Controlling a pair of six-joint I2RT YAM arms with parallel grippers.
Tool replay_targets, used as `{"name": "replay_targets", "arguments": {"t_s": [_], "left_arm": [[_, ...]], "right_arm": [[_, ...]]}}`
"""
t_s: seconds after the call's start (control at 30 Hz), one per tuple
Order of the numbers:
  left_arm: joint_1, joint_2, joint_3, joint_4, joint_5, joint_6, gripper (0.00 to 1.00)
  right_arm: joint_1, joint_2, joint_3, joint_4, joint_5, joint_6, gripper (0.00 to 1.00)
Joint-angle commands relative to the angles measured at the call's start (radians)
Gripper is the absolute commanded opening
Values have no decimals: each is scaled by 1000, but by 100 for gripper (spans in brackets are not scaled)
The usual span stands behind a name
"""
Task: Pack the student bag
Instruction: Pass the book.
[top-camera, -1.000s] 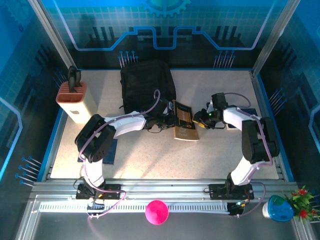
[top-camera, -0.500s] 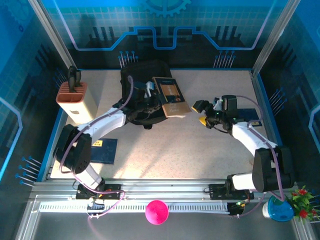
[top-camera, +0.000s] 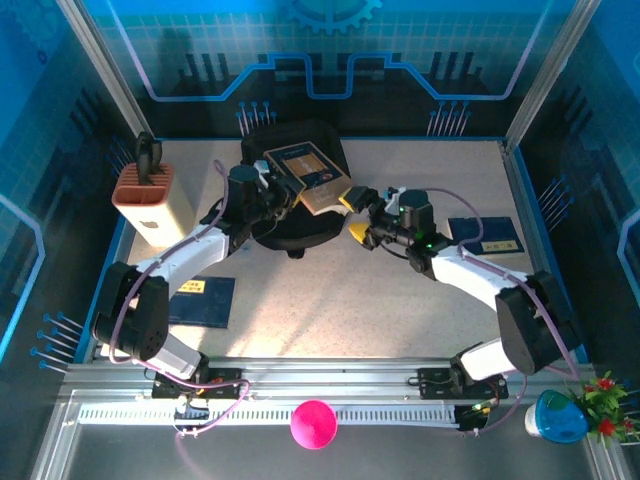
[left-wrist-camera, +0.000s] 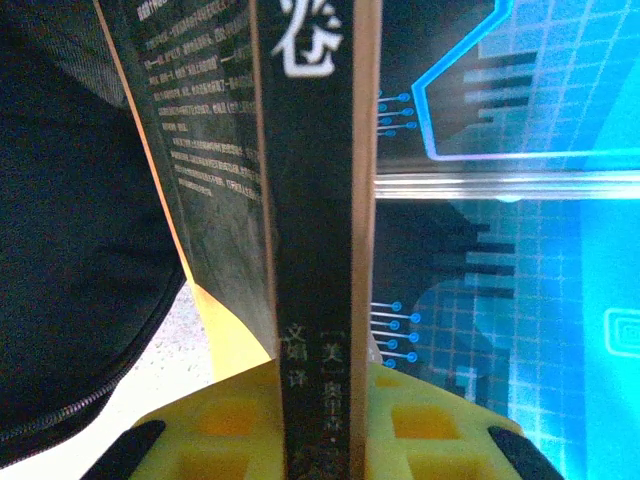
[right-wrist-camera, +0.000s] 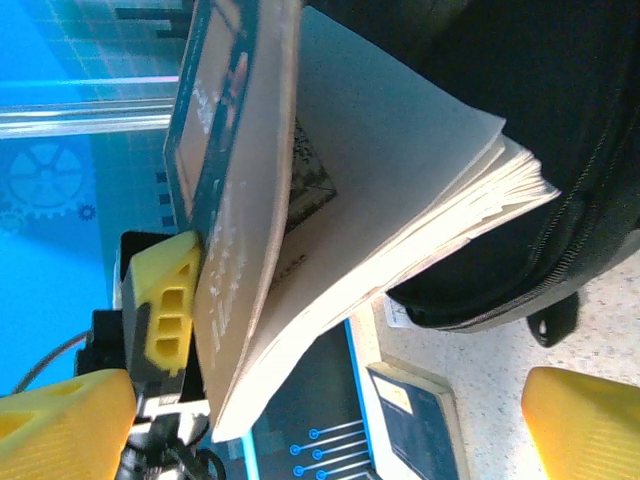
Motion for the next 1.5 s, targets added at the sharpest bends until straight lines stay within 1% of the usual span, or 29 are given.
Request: {"name": "replay_targets", "arguments": {"t_s": [0.0, 0.03, 0.1, 0.2, 0.27, 0.4, 0.47, 0.6, 0.8, 0.97, 1.07, 1.13, 1.2, 1.23, 1.27, 1.33, 1.4, 1.47], "left_arm": [[13, -54, -9, 144, -20, -44, 8], [15, -53, -12, 149, -22, -48, 8], [17, -50, -16, 164, -26, -60, 9], [21, -40, -9, 183, -31, -64, 8], [21, -32, -7, 198, -37, -69, 8], [21, -17, -33, 262, -57, -112, 8], [21, -15, -38, 275, -66, -118, 8], [21, -20, -44, 260, -78, -122, 8], [21, -20, -36, 246, -77, -123, 8], [19, -30, -47, 232, -82, -128, 10], [19, -39, -57, 223, -88, -117, 12], [19, -45, -59, 198, -93, -100, 16], [19, -51, -53, 141, -96, -61, 24], [20, -53, -49, 119, -95, -33, 28], [21, -53, -41, 85, -92, -1, 33], [22, -46, -26, 8, -89, 67, 47], [21, -37, -16, -61, -88, 165, 59], [22, -15, -1, -138, -94, 257, 67]], "right_arm": [[52, 32, 66, 53, 127, 104, 100], [65, 35, 78, 30, 161, 104, 100], [81, 51, 113, -2, 190, 98, 99], [96, 97, 158, 16, 213, 117, 96], [112, 126, 176, 34, 235, 134, 91], [138, 178, 210, 22, 281, 181, 78], [145, 194, 215, 49, 300, 185, 72], [156, 212, 217, 98, 352, 197, 66], [160, 252, 230, 196, 341, 221, 49], [159, 244, 209, 225, 342, 227, 37], [151, 232, 204, 220, 330, 208, 28], [141, 219, 196, 207, 322, 196, 23], [124, 202, 185, 198, 315, 167, 15], [115, 193, 182, 186, 309, 154, 14], [104, 180, 177, 173, 303, 136, 12], [77, 156, 164, 147, 289, 98, 11], [47, 125, 139, 133, 278, 55, 10], [12, 90, 116, 116, 264, 5, 10]]}}
